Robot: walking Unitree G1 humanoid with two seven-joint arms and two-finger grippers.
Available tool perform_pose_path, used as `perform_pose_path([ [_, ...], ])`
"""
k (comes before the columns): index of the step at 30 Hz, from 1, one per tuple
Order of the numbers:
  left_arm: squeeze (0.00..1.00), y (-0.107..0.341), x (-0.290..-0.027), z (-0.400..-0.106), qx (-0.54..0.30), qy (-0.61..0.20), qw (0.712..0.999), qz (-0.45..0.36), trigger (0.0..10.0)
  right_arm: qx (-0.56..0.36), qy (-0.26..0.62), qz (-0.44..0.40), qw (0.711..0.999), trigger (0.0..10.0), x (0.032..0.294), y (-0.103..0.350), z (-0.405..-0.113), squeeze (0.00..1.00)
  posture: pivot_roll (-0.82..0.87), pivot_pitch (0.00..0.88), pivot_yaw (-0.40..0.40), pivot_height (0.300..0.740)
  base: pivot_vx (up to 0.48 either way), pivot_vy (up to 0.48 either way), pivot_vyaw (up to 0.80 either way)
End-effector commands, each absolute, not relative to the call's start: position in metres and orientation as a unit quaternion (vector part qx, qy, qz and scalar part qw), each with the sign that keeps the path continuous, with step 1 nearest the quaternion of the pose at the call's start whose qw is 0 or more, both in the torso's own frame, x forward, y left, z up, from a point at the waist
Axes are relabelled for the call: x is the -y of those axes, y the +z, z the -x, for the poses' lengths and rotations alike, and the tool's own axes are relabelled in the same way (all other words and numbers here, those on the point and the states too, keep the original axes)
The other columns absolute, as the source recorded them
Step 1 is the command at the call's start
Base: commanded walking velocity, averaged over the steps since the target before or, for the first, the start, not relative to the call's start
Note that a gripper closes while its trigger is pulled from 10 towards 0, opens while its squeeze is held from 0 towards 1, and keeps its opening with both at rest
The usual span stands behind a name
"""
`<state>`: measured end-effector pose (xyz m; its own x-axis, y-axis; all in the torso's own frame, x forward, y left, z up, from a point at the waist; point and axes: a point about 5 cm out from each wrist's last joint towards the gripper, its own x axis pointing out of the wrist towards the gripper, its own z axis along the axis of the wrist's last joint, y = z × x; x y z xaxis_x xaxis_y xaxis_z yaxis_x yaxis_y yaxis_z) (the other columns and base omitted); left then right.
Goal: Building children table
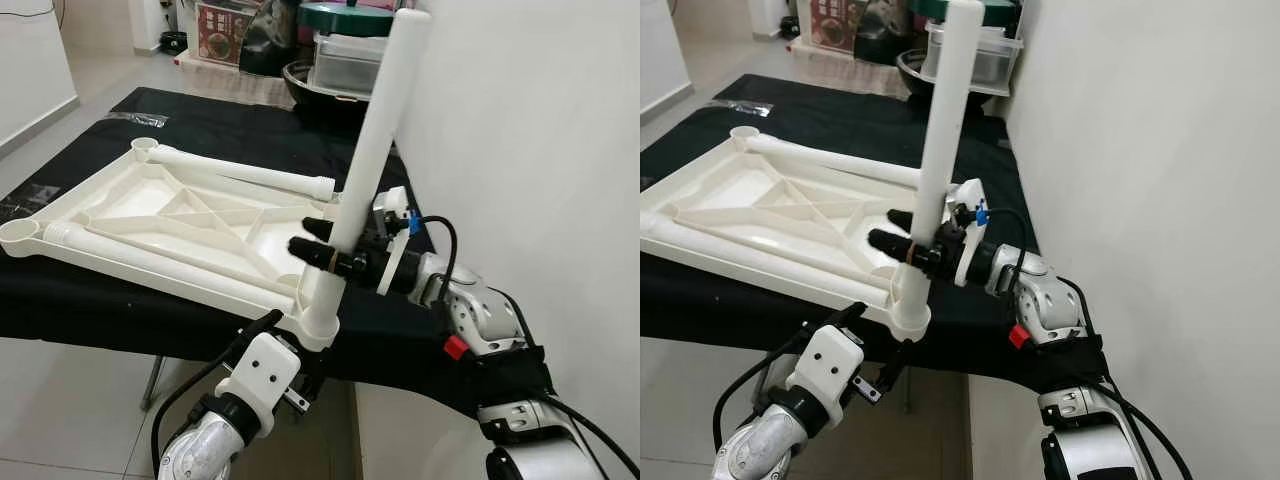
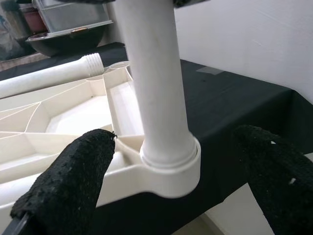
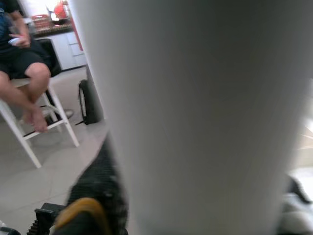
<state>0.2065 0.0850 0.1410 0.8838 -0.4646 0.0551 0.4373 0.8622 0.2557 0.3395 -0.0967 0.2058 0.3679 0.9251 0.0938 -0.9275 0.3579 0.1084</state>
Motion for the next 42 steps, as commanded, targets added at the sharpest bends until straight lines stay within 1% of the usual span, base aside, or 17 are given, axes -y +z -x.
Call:
perform_pose_path([
  [1,0.0,0.141,-0.083,-0.205,0.059,-0.239,0.962,-0.12,10.0,0.01,0.559,-0.06,0.827,0.0,0.093,0.205,-0.342,0.0,0.1,0.022,-0.172,0.74,0.0,0.0,0.0],
  [5,0.0,0.141,-0.084,-0.205,0.058,-0.238,0.962,-0.12,10.0,0.02,0.513,-0.042,0.857,0.0,0.089,0.203,-0.353,0.0,0.1,0.022,-0.172,0.74,0.0,0.0,0.0],
  [6,0.0,0.141,-0.084,-0.205,0.058,-0.238,0.962,-0.12,10.0,0.021,0.466,-0.032,0.884,0.0,0.091,0.201,-0.361,0.0,0.11,0.022,-0.173,0.74,0.0,0.0,0.0],
  [8,0.0,0.141,-0.084,-0.205,0.058,-0.238,0.962,-0.12,10.0,0.021,0.466,-0.032,0.884,0.0,0.091,0.201,-0.361,0.0,0.11,0.022,-0.173,0.74,0.0,0.0,0.0],
  [9,0.0,0.14,-0.085,-0.205,0.058,-0.237,0.962,-0.121,10.0,0.017,0.399,-0.024,0.917,0.0,0.099,0.199,-0.37,0.0,0.1,0.021,-0.17,0.74,0.0,0.0,0.0],
  [10,0.0,0.14,-0.085,-0.205,0.058,-0.237,0.962,-0.121,10.0,0.017,0.399,-0.024,0.917,0.0,0.099,0.199,-0.37,0.0,0.1,0.021,-0.17,0.74,0.0,0.0,0.0],
  [11,0.0,0.14,-0.085,-0.205,0.058,-0.237,0.962,-0.121,10.0,0.014,0.285,-0.031,0.958,0.0,0.116,0.198,-0.381,0.0,0.1,0.02,-0.166,0.74,0.0,0.0,0.0],
  [12,0.0,0.139,-0.085,-0.206,0.057,-0.237,0.962,-0.121,10.0,0.01,0.188,-0.04,0.981,0.0,0.132,0.196,-0.386,0.0,0.1,0.018,-0.166,0.74,0.0,0.0,0.0],
  [13,0.0,0.139,-0.085,-0.206,0.057,-0.237,0.962,-0.121,10.0,0.01,0.188,-0.04,0.981,0.0,0.132,0.196,-0.386,0.0,0.1,0.018,-0.166,0.74,0.0,0.0,0.0],
  [15,0.0,0.139,-0.085,-0.206,0.057,-0.238,0.962,-0.121,10.0,-0.005,0.047,-0.06,0.997,0.0,0.158,0.19,-0.388,0.0,0.1,0.019,-0.166,0.74,0.0,0.0,0.0],
  [16,0.0,0.138,-0.085,-0.206,0.057,-0.238,0.962,-0.121,10.0,-0.019,-0.011,-0.075,0.997,0.0,0.169,0.185,-0.386,0.0,0.1,0.021,-0.162,0.74,0.0,0.0,0.0],
  [20,0.0,0.138,-0.085,-0.206,0.056,-0.238,0.962,-0.121,10.0,-0.036,-0.087,-0.086,0.992,0.0,0.18,0.178,-0.381,0.0,0.1,0.02,-0.164,0.74,0.0,0.0,0.0],
  [32,0.0,0.138,-0.084,-0.206,0.056,-0.239,0.962,-0.122,10.0,-0.06,-0.198,-0.112,0.972,0.0,0.173,0.163,-0.37,0.0,0.1,0.022,-0.166,0.74,0.0,0.0,0.0],
  [33,0.0,0.138,-0.084,-0.205,0.055,-0.238,0.962,-0.122,10.0,-0.057,-0.206,-0.112,0.971,10.0,0.167,0.163,-0.371,0.0,0.1,0.023,-0.166,0.74,0.0,0.0,0.0],
  [36,0.0,0.138,-0.085,-0.205,0.056,-0.238,0.962,-0.122,10.0,-0.056,-0.218,-0.109,0.968,10.0,0.162,0.165,-0.372,0.0,0.1,0.021,-0.165,0.74,0.0,0.0,0.0],
  [37,0.0,0.138,-0.085,-0.205,0.056,-0.238,0.962,-0.122,10.0,-0.047,-0.215,-0.107,0.97,10.0,0.161,0.167,-0.372,1.0,0.1,0.022,-0.163,0.74,0.0,0.0,0.0],
  [42,0.0,0.138,-0.085,-0.206,0.055,-0.238,0.962,-0.122,10.0,-0.028,-0.203,-0.102,0.973,10.0,0.159,0.171,-0.369,1.0,0.1,0.022,-0.16,0.74,0.0,0.0,0.0],
])
